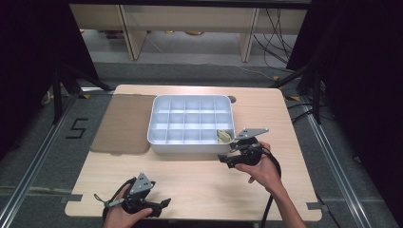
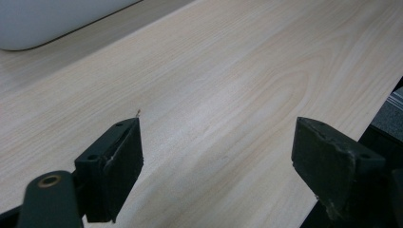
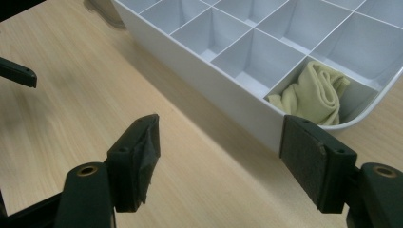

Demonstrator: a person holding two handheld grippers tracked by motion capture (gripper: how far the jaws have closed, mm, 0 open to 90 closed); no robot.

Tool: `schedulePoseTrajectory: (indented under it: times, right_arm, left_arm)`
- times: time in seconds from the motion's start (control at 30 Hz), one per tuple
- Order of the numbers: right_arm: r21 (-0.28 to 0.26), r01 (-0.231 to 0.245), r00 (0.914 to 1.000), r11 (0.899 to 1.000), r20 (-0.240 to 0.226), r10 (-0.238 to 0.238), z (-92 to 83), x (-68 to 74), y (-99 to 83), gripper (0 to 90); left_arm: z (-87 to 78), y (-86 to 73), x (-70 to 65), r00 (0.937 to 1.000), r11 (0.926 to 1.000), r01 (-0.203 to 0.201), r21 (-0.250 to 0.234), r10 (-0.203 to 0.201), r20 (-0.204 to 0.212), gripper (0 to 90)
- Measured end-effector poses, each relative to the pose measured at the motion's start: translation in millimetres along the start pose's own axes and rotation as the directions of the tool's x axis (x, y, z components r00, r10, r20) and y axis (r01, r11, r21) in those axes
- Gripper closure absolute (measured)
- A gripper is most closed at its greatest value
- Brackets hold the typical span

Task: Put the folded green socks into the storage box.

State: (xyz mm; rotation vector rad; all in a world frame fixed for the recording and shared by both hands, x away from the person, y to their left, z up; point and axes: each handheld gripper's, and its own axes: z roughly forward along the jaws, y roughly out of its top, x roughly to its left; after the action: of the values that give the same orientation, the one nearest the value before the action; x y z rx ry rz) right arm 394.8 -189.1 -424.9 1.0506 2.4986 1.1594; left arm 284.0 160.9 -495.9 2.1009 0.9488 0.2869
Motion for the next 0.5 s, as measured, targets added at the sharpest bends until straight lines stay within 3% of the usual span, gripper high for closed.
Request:
schedulePoseTrajectory:
  times: [0.17, 0.27, 0.3, 0.5]
  right_arm:
    - [0.006, 0.0, 0.9999, 1.0, -0.01, 0.0, -2.5, 5.7, -2.3, 29.9]
    - [-0.002, -0.006, 0.9998, 1.0, -0.018, 0.006, -3.6, 10.9, -4.9, 28.4]
    - [0.002, 0.018, 0.9998, 1.0, -0.011, -0.018, -3.4, 9.9, -5.7, 28.0]
    - [-0.005, 0.022, 0.9996, 1.0, -0.019, -0.022, -5.7, 14.9, -13.4, 22.9]
  left_arm:
    - [-1.0, 0.8, 0.3, 0.9998, 0.9998, -0.02, -0.002, 0.02, 0.008, 17.1]
    - [0.1, 0.2, -0.4, 0.9999, 0.9999, -0.008, -0.007, 0.008, 0.008, 17.1]
    - [0.5, -0.3, -1.0, 0.9999, 1.0, 0.007, -0.004, -0.007, 0.007, 17.1]
    - [0.3, -0.2, -0.4, 1.0, 1.0, -0.005, 0.003, 0.005, 0.002, 17.2]
